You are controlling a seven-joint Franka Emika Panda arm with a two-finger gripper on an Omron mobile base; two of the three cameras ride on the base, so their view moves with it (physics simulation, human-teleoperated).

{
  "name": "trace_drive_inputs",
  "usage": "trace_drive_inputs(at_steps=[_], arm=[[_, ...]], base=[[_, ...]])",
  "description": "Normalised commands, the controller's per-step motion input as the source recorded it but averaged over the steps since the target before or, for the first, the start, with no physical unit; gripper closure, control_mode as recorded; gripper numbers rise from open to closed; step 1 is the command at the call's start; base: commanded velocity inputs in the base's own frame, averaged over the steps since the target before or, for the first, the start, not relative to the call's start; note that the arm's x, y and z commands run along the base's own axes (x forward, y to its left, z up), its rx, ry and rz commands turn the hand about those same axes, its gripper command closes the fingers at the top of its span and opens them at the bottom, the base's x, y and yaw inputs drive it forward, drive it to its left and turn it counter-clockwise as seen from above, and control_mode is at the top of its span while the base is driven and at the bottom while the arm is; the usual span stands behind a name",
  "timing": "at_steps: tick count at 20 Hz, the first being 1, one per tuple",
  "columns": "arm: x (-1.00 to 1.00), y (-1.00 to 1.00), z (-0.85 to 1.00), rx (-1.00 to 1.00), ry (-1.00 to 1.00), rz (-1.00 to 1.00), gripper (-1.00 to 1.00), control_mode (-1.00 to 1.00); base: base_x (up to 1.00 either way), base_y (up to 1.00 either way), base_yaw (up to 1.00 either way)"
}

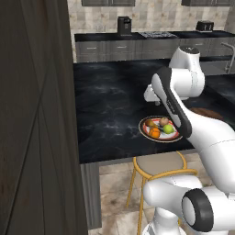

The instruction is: Take the fruits from the plate on the dining counter and place two fruits in each bowl.

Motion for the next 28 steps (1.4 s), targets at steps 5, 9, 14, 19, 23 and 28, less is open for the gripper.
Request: trace_drive_inputs(at_steps=[5, 9, 14, 19, 23, 28], arm=[[0.10, 0.00, -0.18, 0.01, 0.00, 0.00, -1.00, -1.00], [0.34, -0.28, -0.64, 0.04, 0.00, -0.05, -1.00, -1.00], [0.43, -0.45, -0.58, 0.00, 0.01, -0.15, -1.00, -1.00], [0.20, -0.41, -0.47, 0.00, 0.03, -0.15, -1.00, -1.00], [0.02, -0.13, -0.16, 0.00, 0.06, -0.08, -1.00, -1.00], [0.05, 0.00, -0.17, 0.00, 0.04, -0.05, -1.00, -1.00]], base=[[0.00, 0.00, 0.00], [0.00, 0.00, 0.00], [0.00, 0.00, 0.00], [0.00, 0.00, 0.00], [0.00, 0.00, 0.00], [0.00, 0.00, 0.00]])
